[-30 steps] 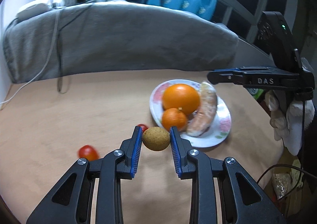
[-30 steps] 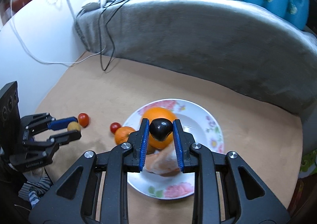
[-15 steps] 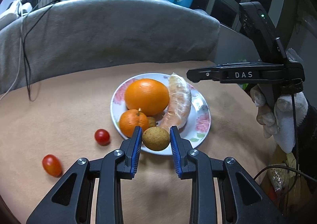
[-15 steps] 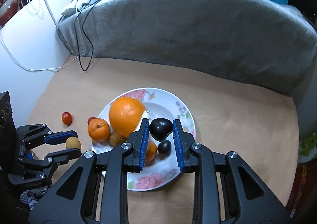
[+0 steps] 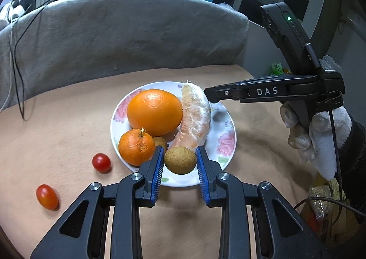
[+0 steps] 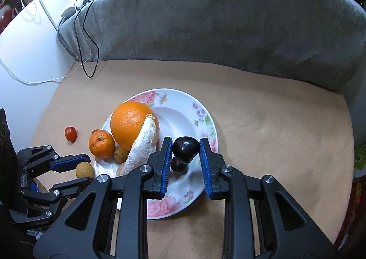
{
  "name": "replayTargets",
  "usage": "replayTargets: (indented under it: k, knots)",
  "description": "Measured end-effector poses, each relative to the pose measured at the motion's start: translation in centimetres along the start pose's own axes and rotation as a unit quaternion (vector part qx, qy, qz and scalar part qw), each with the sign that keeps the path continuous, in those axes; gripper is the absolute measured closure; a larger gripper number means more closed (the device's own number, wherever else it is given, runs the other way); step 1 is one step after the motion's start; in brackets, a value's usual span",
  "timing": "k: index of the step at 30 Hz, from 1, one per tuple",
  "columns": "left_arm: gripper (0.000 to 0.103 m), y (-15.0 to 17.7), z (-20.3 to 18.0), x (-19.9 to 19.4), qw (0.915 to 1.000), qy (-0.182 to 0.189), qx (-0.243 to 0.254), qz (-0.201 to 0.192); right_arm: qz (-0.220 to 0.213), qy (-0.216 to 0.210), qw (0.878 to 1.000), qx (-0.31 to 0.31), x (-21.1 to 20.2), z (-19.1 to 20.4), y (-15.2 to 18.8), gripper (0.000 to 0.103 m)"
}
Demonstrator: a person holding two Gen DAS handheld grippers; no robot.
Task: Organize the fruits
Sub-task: 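Carry the kiwi and black olive onto the white plate and open both tools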
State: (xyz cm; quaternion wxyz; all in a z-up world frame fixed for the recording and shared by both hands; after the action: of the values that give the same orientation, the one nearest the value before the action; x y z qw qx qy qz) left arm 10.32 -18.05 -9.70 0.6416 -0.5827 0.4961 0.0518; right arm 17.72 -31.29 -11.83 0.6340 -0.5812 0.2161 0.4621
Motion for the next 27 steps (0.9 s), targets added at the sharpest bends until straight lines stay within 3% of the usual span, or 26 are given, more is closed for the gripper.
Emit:
replayTargets:
  k: [16,17,20,25,27]
  knots:
    - [0.075,-0.2,-0.6,0.4,0.9999,0.003,0.01,0.002,0.001,0.003,1.0,0.006,0.2,-0.4,0.1,0.077]
    - [0.072,-0.2,-0.6,0.4,0.9999,0.004,0.011,0.002,0.0,0.003,1.0,0.006,0.2,-0.4,0.1,0.073]
    - [0.066,-0.2,-0.6,0.4,0.9999,0.003,0.012,0.0,-0.008,0.004,1.0,0.008,-0.2,-0.4,0.1,0.047]
    - [0.055,-0.2,-0.5,0.2,0.9999,-0.001,0.014,-0.002,-0.016,0.006,1.0,0.007,-0.7,-0.4,-0.1,0.045]
    - [0.052,-0.2,-0.6,0.0,0.9999,-0.003,0.016,-0.003,-0.022,0.015,1.0,0.004,-1.0,-0.3,-0.1,0.036]
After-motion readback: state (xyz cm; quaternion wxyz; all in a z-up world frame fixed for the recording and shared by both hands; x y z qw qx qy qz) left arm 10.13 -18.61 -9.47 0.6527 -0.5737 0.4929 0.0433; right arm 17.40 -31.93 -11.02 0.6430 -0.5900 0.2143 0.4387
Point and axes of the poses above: each gripper's, at about its wrist camera, not at the fingertips, and x roughly the way its jaws point, z to its left, y to its underside, the point moved 5 cm from there along x, roughly the way its jaws point, and after that the axes turned 3 degrees about x, right-handed, at the moved point
